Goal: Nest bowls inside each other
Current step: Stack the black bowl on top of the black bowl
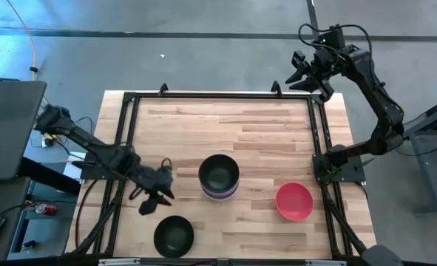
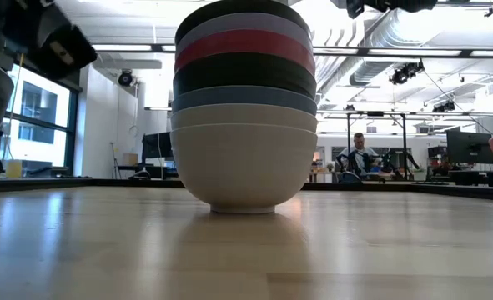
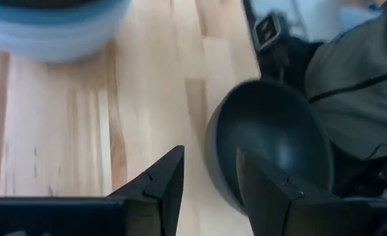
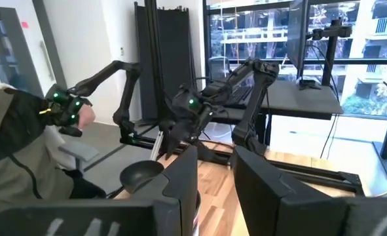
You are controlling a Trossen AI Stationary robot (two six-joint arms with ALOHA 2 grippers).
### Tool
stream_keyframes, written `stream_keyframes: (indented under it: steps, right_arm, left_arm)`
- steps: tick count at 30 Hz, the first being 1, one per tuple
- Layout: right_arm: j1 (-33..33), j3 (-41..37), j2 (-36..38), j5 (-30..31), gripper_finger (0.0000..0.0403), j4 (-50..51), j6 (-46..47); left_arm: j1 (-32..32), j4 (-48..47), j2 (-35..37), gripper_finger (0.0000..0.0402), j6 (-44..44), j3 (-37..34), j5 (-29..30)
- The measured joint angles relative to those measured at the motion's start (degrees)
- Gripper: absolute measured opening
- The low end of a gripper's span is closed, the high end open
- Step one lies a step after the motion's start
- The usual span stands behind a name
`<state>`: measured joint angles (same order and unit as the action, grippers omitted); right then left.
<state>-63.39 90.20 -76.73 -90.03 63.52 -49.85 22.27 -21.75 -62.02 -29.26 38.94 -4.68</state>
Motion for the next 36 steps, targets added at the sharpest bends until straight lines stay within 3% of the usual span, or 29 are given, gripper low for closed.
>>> stream_keyframes:
  steps: [13,36]
  right_arm:
    - [0.4,-0.2,-0.1,0.0,0.0090,1.6,1.9]
    - [5.1,-0.2,-0.1,1.4,0.0090,2.0,-0.3]
  left_arm:
    - [3.5,7.6,-12.2,0.0129,-3.9,0.0,-2.4]
    - [5.7,4.6,-13.5,0.0129,-10.7,0.0,0.6]
